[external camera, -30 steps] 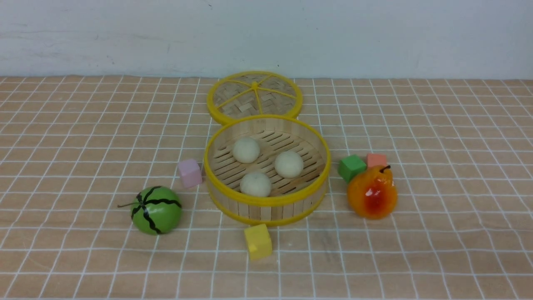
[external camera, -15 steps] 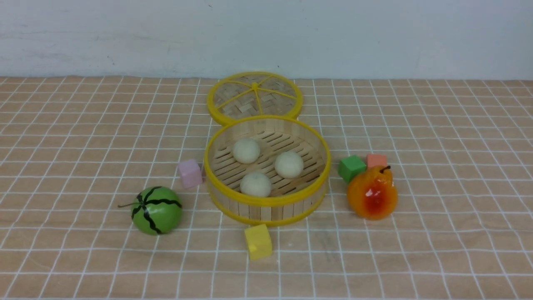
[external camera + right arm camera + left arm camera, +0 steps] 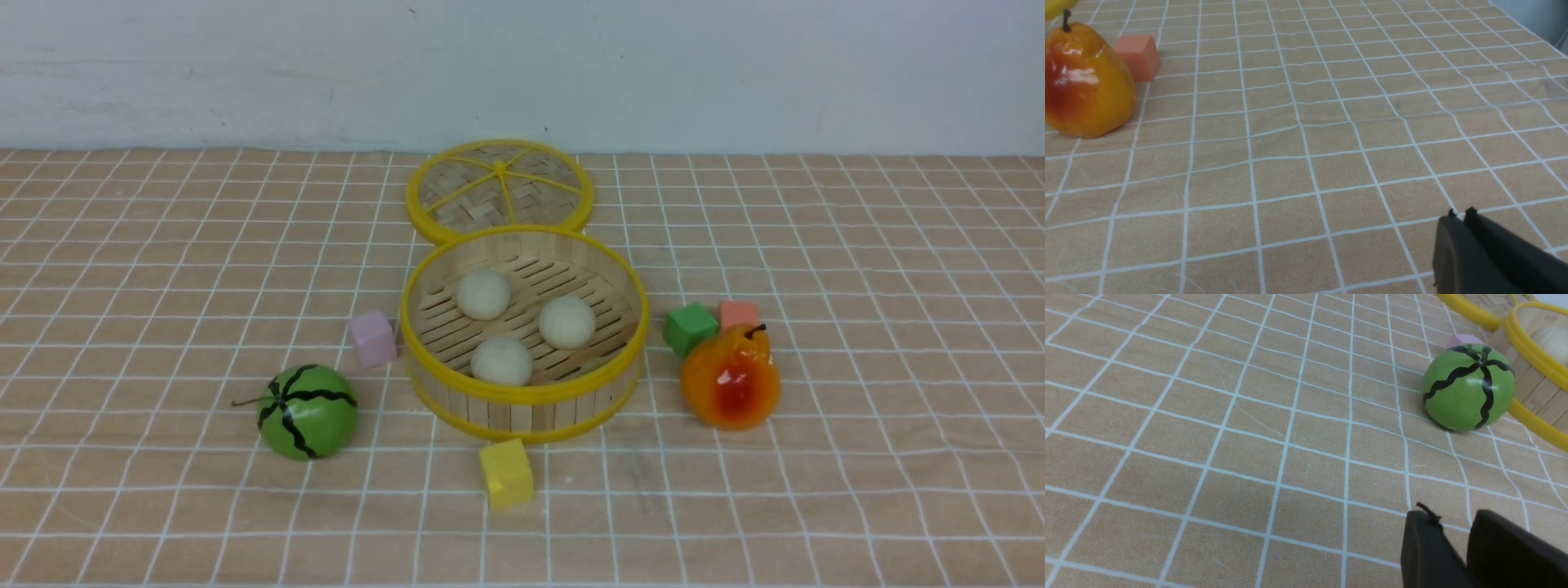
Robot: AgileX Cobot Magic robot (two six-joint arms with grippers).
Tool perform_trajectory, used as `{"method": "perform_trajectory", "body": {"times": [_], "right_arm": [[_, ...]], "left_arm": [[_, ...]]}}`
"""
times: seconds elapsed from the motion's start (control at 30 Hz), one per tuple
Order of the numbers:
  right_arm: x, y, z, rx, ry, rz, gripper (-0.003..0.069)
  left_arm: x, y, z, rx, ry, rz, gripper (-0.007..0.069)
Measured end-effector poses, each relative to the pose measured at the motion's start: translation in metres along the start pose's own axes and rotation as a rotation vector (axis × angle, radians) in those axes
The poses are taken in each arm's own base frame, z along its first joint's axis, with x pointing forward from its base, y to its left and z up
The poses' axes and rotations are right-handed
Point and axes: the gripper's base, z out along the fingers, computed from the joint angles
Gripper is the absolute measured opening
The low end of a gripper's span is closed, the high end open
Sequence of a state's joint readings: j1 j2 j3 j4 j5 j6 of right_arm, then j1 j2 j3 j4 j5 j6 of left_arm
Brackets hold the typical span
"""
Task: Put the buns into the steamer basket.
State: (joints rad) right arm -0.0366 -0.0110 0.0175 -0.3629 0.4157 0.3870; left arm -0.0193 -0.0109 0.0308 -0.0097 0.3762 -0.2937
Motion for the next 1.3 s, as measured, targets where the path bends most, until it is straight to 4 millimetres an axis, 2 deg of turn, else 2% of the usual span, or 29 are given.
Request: {"method": "perform_trajectory", "body": {"times": [1.3], "right_arm": [[-0.0002, -0.0002, 0.0, 0.002, -0.002, -0.001, 0.0068]], "left_arm": [[0.0006, -0.0019, 0.0, 0.034, 0.011, 0.01, 0.0183]]}}
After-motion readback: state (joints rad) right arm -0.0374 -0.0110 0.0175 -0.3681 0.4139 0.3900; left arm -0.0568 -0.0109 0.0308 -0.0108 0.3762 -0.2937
